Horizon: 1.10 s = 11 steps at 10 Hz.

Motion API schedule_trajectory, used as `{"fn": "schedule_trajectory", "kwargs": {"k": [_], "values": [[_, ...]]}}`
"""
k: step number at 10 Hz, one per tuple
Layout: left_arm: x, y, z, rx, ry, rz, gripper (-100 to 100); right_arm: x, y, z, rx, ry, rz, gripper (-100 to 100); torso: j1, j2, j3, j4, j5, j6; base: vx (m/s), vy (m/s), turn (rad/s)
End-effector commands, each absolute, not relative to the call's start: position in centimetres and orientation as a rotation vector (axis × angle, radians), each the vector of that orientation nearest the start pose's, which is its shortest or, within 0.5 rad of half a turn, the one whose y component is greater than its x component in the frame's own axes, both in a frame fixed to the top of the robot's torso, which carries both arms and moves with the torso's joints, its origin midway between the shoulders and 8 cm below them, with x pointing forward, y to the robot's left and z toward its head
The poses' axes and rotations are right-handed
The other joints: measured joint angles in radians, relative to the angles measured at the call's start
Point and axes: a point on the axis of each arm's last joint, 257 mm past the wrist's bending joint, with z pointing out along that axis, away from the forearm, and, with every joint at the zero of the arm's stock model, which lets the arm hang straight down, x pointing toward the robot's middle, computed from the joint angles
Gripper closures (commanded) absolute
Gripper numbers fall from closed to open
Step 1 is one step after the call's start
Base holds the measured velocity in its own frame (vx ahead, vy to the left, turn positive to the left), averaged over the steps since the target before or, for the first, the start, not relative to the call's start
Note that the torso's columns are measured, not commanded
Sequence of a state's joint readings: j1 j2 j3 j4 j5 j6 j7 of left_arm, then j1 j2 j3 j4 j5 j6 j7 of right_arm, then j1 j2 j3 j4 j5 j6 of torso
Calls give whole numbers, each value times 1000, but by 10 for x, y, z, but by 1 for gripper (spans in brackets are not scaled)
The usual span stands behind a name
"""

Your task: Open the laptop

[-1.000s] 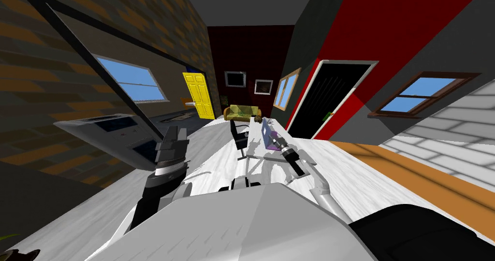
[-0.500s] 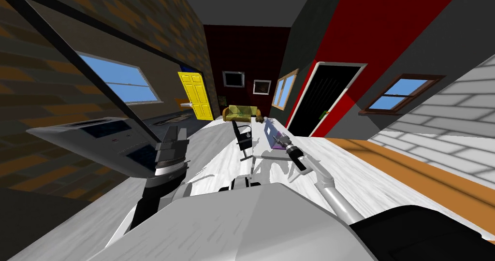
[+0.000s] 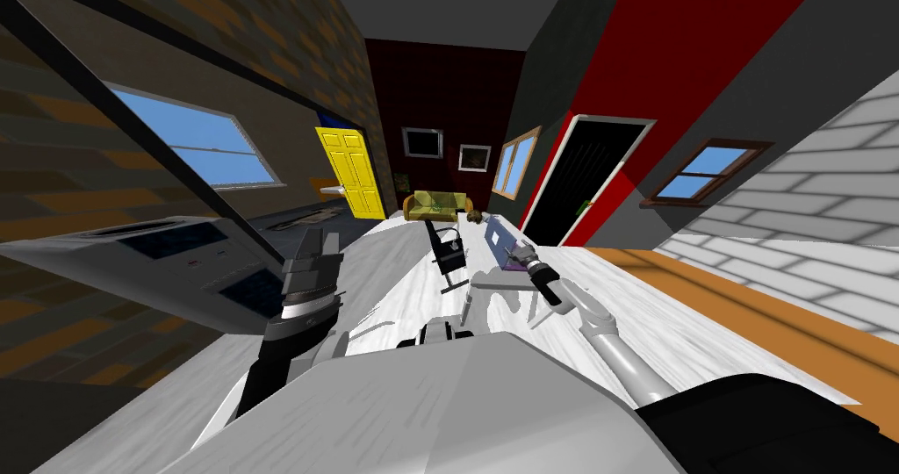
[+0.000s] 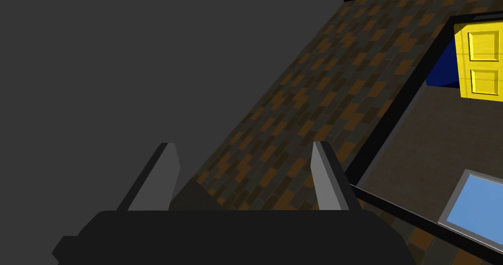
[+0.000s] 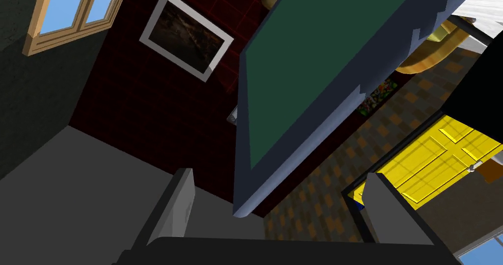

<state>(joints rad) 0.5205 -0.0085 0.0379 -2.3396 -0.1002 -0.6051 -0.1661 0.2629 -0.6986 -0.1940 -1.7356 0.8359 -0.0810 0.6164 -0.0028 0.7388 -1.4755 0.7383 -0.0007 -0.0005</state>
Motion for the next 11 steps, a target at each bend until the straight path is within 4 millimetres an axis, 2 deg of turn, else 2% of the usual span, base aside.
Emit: {"fn": "schedule_trajectory", "kwargs": {"k": [1, 2, 3, 4, 5, 6, 11], "values": [[311, 272, 62, -419, 596, -1068, 0, 472, -495, -144, -504, 1530, -650, -100, 1, 0, 0, 0, 0, 1, 5, 106, -67], [312, 272, 62, -419, 596, -1068, 0, 472, -502, -142, -522, 1530, -689, -100, 3, 0, 0, 0, 1, 1, 45, 77, -34], [311, 272, 62, -419, 596, -1068, 0, 471, -497, -139, -512, 1529, -663, -100, 2, -3, -2, -1, 1, 0, 11, 24, 24], [311, 272, 62, -419, 596, -1068, 0, 471, -507, -132, -511, 1531, -677, -100, 0, -1, -1, -1, 0, 0, 80, 25, 43], [311, 272, 62, -419, 596, -1068, 0, 471, -504, -135, -513, 1530, -674, -100, 1, -4, -2, -1, 0, 0, 52, 14, 12], [311, 272, 62, -419, 596, -1068, 0, 471, -505, -135, -512, 1530, -674, 100, 2, -1, -1, -1, 0, 1, 8, 2, -1], [312, 272, 62, -419, 596, -1068, 0, 481, -514, -138, -316, 1559, -502, 100, 1, 0, 0, 0, 1, 2, -46, -95, 23]]}}
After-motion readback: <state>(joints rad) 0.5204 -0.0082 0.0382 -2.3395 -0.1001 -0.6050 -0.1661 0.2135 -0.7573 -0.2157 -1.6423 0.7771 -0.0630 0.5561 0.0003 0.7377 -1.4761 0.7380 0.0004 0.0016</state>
